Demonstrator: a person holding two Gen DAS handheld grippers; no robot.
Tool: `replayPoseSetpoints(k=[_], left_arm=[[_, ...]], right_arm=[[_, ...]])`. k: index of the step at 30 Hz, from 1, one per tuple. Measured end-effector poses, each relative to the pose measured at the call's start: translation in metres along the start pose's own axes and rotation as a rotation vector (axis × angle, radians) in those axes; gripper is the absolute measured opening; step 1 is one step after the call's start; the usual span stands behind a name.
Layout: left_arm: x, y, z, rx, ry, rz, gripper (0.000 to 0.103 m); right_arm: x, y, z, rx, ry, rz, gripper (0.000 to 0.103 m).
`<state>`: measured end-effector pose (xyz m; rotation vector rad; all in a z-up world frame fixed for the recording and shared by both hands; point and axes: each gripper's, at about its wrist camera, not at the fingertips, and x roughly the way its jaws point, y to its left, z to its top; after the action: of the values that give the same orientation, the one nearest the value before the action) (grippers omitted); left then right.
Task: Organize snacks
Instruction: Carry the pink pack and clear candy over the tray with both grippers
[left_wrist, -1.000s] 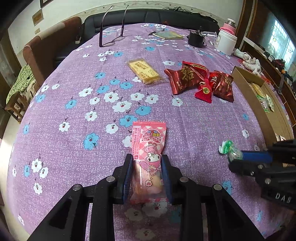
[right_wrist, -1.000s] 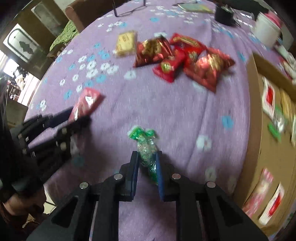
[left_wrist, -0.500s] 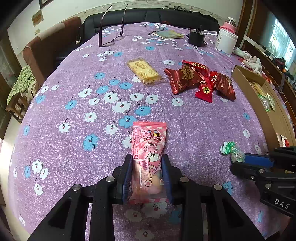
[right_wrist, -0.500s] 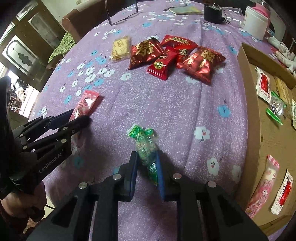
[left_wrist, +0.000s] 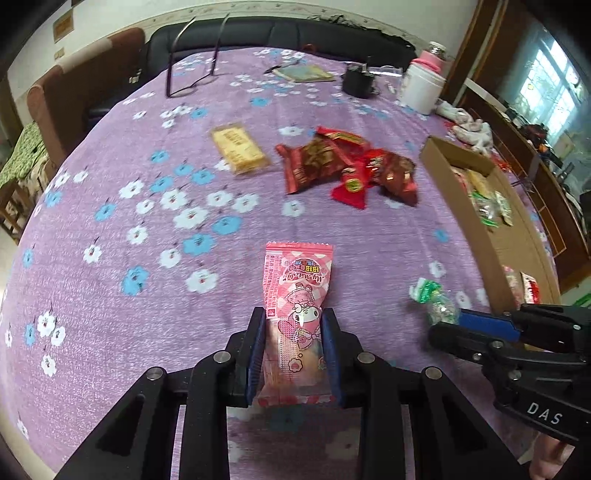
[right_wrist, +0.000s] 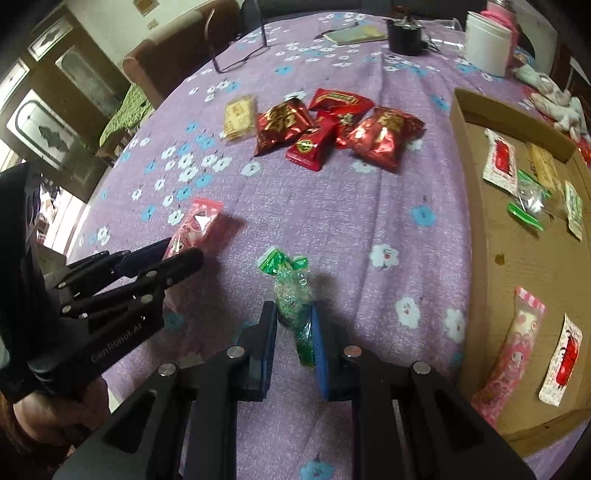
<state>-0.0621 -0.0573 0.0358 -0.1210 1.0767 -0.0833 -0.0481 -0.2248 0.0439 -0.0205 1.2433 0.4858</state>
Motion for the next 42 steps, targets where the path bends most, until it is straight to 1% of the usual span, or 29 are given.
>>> replayPoseSetpoints(k=[6, 13, 19, 25, 30, 33, 37, 42], left_arm=[[-0.006, -0.02, 0.006, 0.036, -0.011, -0.027, 0.031], [-0.01, -0.051, 0.017, 0.086, -0.025, -0.064, 0.031], [-0.011, -0.082, 0.028, 0.132, -0.034, -0.099, 0.031], [-0.011, -0.117, 0.04, 0.182, -0.035, -0.141, 0.03], [-0.007, -0.152, 0.048, 0.229, -0.027, -0.183, 0.03], [0.0, -0.172, 0.051, 0.244, -0.003, -0.216, 0.03], [0.011, -0.196, 0.051, 0.278, 0.018, -0.226, 0.03], [0.029, -0.219, 0.05, 0.294, 0.054, -0.23, 0.03]], right_arm=[[-0.012, -0.01, -0.001, 0.026, -0.029, 0.005, 0.018], [-0.031, -0.034, -0.004, 0.083, -0.065, 0.0, 0.018], [-0.046, -0.06, -0.007, 0.133, -0.093, -0.011, 0.018], [-0.062, -0.094, -0.011, 0.205, -0.12, -0.035, 0.018], [-0.07, -0.122, -0.019, 0.266, -0.127, -0.054, 0.018], [-0.075, -0.141, -0.024, 0.307, -0.13, -0.071, 0.018], [-0.079, -0.163, -0.029, 0.35, -0.128, -0.088, 0.018], [-0.081, -0.185, -0.032, 0.381, -0.126, -0.102, 0.018]])
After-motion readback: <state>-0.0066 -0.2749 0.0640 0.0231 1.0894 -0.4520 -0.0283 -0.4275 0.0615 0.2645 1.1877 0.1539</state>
